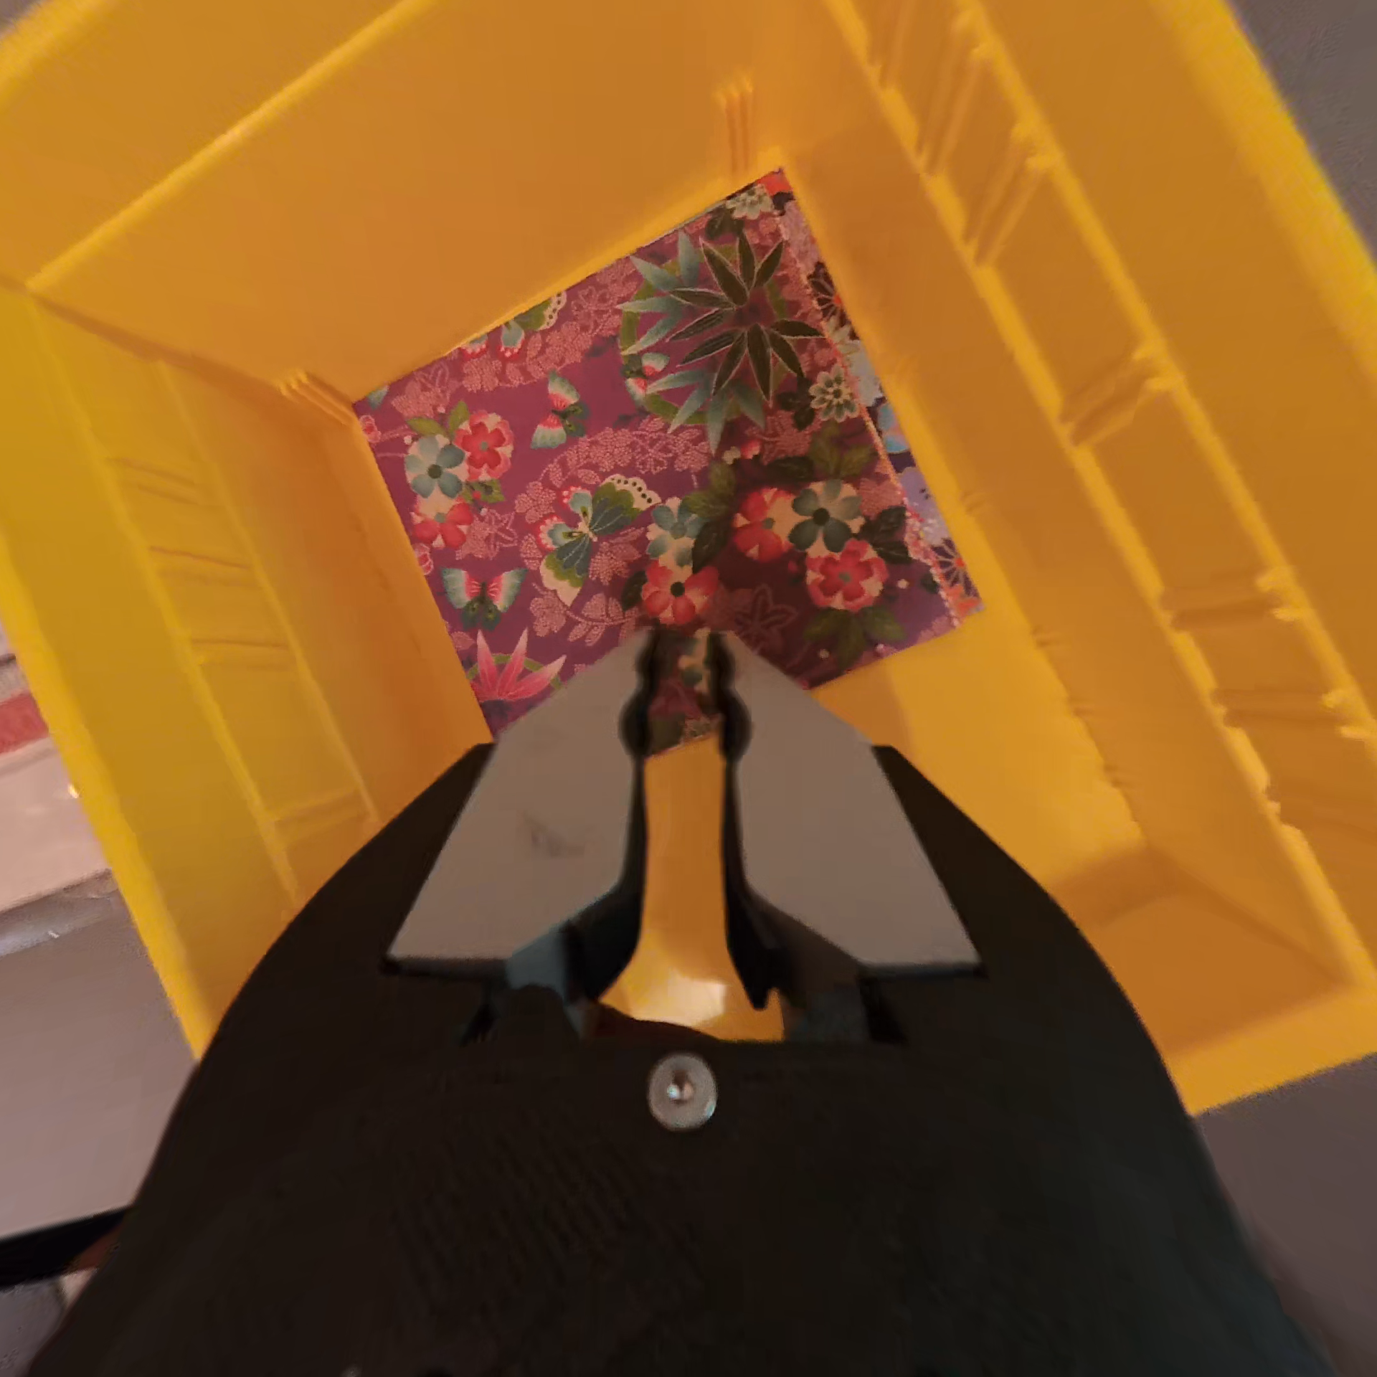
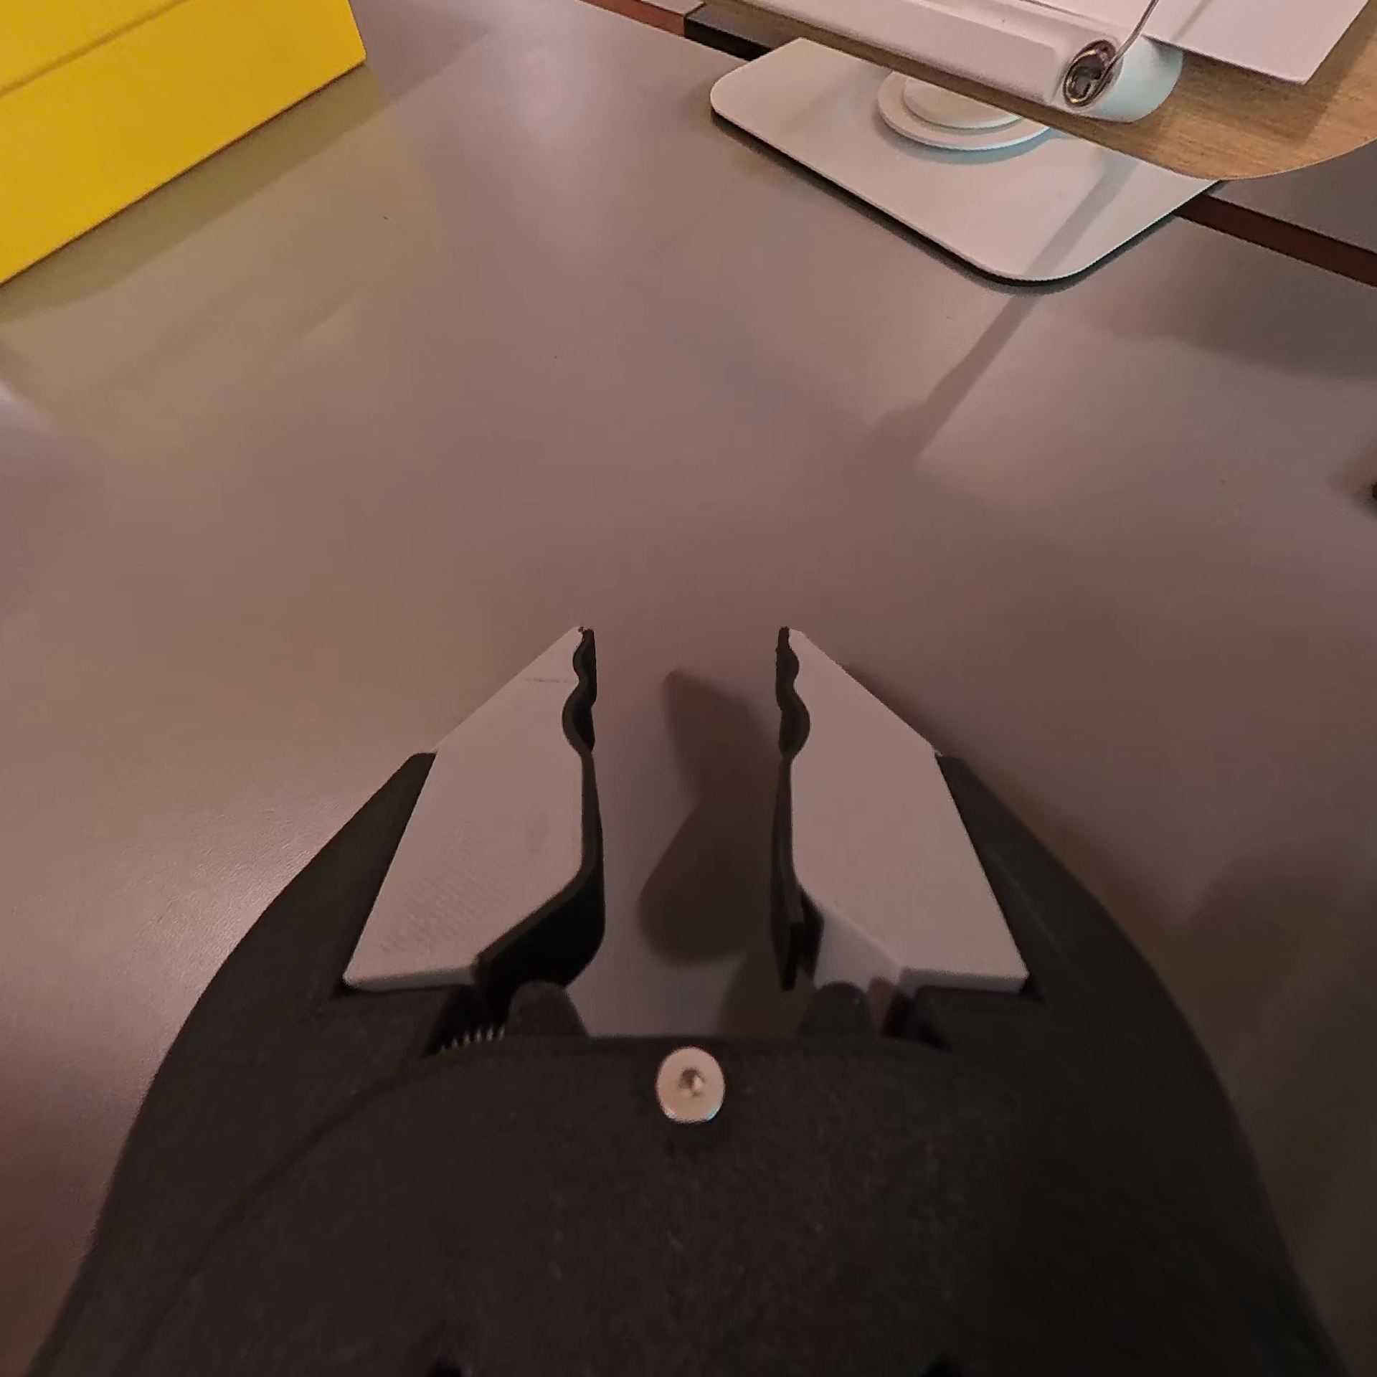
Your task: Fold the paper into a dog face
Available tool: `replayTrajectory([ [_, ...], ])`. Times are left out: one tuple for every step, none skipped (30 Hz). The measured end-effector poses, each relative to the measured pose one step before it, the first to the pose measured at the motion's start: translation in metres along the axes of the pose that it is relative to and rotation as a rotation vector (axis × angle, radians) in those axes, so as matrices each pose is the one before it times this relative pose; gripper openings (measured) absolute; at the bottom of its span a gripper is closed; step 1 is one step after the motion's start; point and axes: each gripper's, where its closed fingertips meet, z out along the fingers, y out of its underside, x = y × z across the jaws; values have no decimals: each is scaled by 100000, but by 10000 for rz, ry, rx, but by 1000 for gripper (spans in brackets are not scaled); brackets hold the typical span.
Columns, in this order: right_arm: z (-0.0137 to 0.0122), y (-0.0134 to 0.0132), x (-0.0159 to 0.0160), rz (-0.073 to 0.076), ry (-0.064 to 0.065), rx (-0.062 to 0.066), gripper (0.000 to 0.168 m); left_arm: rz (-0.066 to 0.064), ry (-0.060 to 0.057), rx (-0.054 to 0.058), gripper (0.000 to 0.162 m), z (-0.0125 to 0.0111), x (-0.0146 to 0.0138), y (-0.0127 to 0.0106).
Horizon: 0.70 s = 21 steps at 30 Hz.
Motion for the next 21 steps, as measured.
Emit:
replayTrajectory([
  [31,32,-38,-11,-15,-28,45,678,67,127,31,-257,433,-228],
  [18,16,-28,-19,-6,-14,45,839,124,97,32,-105,710,-82],
  [13,14,-8,-17,1,-10,45,887,41,-56,35,74,663,242],
  [-1,12,-11,-8,3,-11,45,758,-91,-260,42,222,354,494],
  [15,11,3,2,4,-10,45,526,-160,-312,47,297,25,506],
  [15,13,8,5,2,-12,45,338,-37,-133,50,277,103,259],
  [5,21,2,5,-3,-14,45,265,212,21,52,166,430,99],
  [19,24,-8,2,-11,-14,45,208,241,42,52,122,428,71],
  [12,17,-24,-2,-17,-14,45,183,176,17,53,134,293,128],
  [14,13,-14,0,-9,-11,45,118,149,42,56,167,231,93],
  [8,15,-3,5,-6,-9,45,64,94,39,54,202,116,102],
  [19,14,-9,8,-14,-18,45,-20,5,238,53,49,-97,-237],
  [36,41,-21,9,-22,-33,45,-22,-204,112,52,140,-391,-106],
  [50,54,-25,10,-30,-46,45,32,-193,80,50,162,-319,-74],
  [50,52,-20,9,-27,-45,45,81,-243,80,49,165,-350,-94],
  [31,31,-16,4,-14,-31,45,160,-286,84,45,159,-350,-119],
  [12,18,-7,-1,-4,-15,45,178,-217,90,44,101,-236,-155],
  [12,7,-3,-3,-3,-3,45,83,-345,-29,42,125,-452,10],
  [-3,5,-5,3,-10,-5,45,125,-392,-197,40,242,-539,301],
  [18,23,-9,9,-15,-15,45,38,-243,22,37,121,-321,24],
  [23,23,-7,14,-18,-20,45,-69,-33,62,35,51,-85,-16],
])
